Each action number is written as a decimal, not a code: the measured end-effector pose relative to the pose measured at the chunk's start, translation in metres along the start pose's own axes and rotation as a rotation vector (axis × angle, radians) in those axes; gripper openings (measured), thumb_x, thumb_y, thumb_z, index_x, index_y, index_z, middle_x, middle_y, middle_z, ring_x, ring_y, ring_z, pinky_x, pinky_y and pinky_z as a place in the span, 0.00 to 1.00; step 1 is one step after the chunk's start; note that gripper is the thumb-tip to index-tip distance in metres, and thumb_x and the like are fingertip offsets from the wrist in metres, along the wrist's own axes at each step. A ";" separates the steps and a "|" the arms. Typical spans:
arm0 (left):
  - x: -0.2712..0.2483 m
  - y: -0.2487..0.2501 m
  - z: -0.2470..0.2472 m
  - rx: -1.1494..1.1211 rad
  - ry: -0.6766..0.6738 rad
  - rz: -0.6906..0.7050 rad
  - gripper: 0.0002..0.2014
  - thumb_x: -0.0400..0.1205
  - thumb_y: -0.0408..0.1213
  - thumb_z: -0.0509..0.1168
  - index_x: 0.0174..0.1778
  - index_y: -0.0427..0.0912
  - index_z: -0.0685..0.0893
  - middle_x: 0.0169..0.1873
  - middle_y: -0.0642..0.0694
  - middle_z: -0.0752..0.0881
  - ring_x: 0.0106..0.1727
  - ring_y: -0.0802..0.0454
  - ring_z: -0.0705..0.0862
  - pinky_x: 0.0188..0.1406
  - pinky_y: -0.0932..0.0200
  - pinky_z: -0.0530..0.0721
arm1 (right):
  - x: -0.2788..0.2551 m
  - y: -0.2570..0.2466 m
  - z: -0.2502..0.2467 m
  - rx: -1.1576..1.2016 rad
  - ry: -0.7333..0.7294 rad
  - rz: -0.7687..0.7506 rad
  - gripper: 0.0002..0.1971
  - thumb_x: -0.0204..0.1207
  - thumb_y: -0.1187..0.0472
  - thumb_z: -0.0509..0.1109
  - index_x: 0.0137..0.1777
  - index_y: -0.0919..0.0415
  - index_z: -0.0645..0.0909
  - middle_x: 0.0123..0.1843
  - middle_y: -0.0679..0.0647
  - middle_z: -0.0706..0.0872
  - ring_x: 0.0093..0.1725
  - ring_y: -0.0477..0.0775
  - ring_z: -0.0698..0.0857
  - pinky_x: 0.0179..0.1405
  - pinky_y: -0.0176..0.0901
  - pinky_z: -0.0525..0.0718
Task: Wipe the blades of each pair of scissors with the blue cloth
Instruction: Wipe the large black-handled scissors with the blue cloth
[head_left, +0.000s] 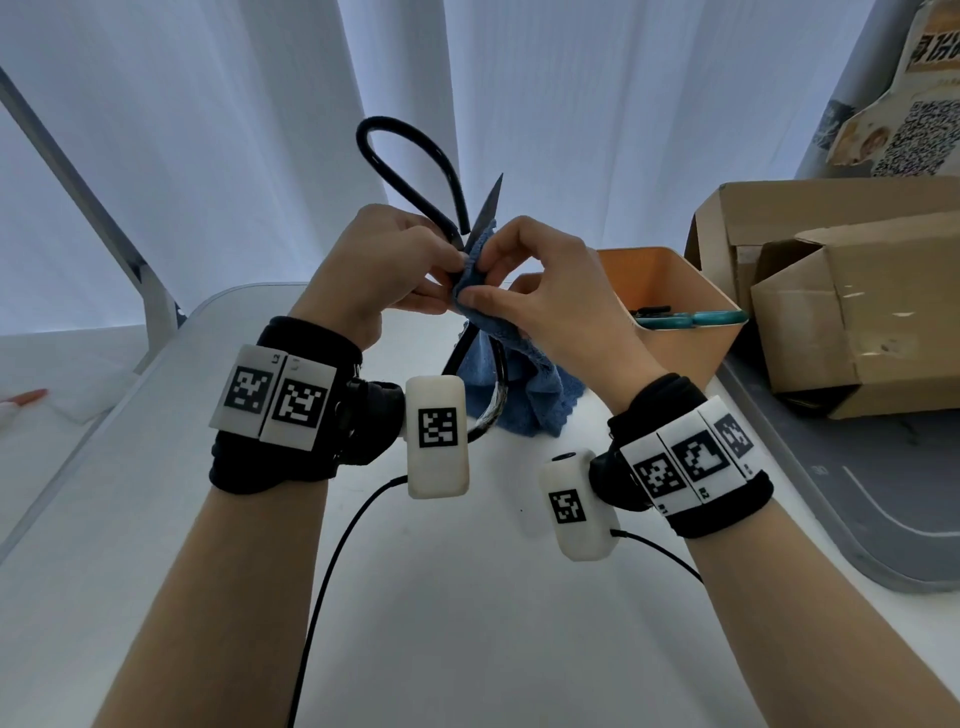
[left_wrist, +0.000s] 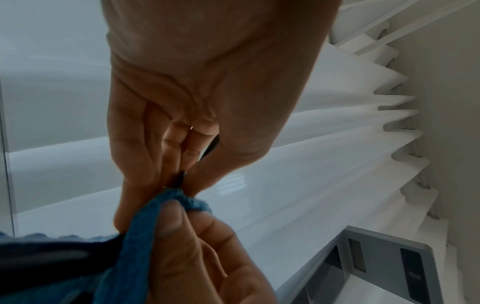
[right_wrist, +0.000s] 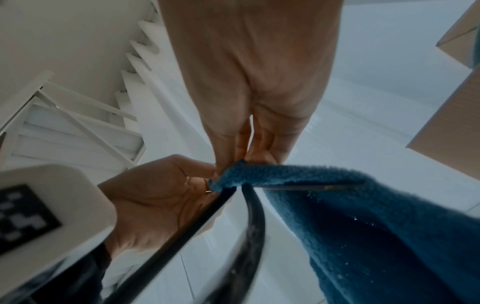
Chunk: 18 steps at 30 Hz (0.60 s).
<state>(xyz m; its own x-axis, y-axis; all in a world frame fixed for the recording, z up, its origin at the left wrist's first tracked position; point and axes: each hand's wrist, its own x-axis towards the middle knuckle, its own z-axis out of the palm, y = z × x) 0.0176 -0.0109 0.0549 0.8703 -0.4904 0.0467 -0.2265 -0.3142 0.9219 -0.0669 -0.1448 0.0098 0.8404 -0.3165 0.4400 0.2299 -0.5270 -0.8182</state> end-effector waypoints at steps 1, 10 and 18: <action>0.000 0.001 0.001 0.002 -0.010 0.003 0.04 0.79 0.28 0.68 0.42 0.35 0.88 0.31 0.43 0.89 0.28 0.52 0.90 0.27 0.66 0.85 | 0.001 0.002 -0.001 -0.006 0.012 0.009 0.10 0.70 0.62 0.82 0.45 0.57 0.83 0.44 0.53 0.89 0.28 0.37 0.81 0.32 0.26 0.75; 0.000 0.000 0.000 -0.002 -0.049 0.007 0.07 0.80 0.28 0.69 0.51 0.29 0.87 0.34 0.39 0.93 0.35 0.46 0.93 0.33 0.65 0.88 | 0.008 0.017 -0.008 -0.071 0.167 0.066 0.05 0.80 0.57 0.73 0.43 0.46 0.82 0.41 0.40 0.86 0.39 0.42 0.86 0.45 0.50 0.89; 0.001 -0.002 -0.014 -0.017 -0.039 0.021 0.04 0.82 0.29 0.67 0.45 0.37 0.87 0.33 0.45 0.92 0.35 0.52 0.91 0.37 0.63 0.84 | 0.004 0.016 -0.016 0.226 0.001 0.177 0.06 0.79 0.60 0.76 0.53 0.61 0.85 0.43 0.51 0.88 0.38 0.40 0.84 0.34 0.30 0.78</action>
<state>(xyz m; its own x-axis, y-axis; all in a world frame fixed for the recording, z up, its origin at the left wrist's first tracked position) 0.0252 0.0005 0.0583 0.8475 -0.5283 0.0516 -0.2372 -0.2900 0.9272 -0.0679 -0.1670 0.0047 0.8767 -0.3891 0.2829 0.1828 -0.2744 -0.9441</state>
